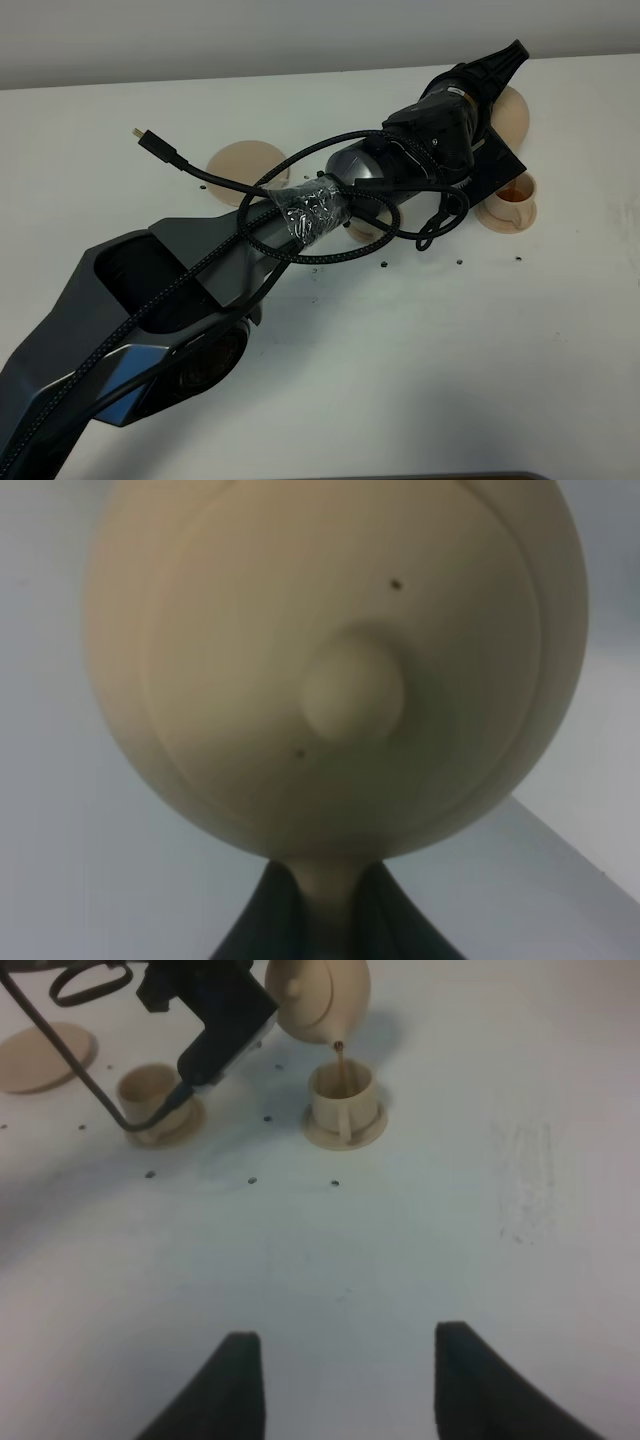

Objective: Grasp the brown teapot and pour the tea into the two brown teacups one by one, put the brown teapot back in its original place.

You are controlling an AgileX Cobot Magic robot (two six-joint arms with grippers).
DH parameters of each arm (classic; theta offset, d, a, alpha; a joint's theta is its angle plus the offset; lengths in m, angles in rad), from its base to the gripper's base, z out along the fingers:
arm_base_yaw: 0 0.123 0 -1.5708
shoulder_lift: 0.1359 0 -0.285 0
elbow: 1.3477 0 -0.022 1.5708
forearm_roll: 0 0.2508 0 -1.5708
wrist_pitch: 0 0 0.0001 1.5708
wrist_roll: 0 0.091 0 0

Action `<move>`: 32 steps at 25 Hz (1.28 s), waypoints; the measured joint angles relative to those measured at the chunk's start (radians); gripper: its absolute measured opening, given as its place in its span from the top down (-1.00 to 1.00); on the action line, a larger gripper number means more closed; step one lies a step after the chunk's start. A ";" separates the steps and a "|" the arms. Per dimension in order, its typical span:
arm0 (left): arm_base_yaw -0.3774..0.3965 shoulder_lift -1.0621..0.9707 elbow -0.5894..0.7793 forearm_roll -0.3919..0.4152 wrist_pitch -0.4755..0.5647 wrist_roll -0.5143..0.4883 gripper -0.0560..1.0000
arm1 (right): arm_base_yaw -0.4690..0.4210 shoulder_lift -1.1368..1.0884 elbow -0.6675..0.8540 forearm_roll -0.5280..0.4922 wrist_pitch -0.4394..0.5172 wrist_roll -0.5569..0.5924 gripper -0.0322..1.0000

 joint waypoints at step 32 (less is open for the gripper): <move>0.000 0.000 0.000 0.080 -0.076 0.038 0.67 | 0.000 0.000 0.000 0.000 0.000 0.000 0.14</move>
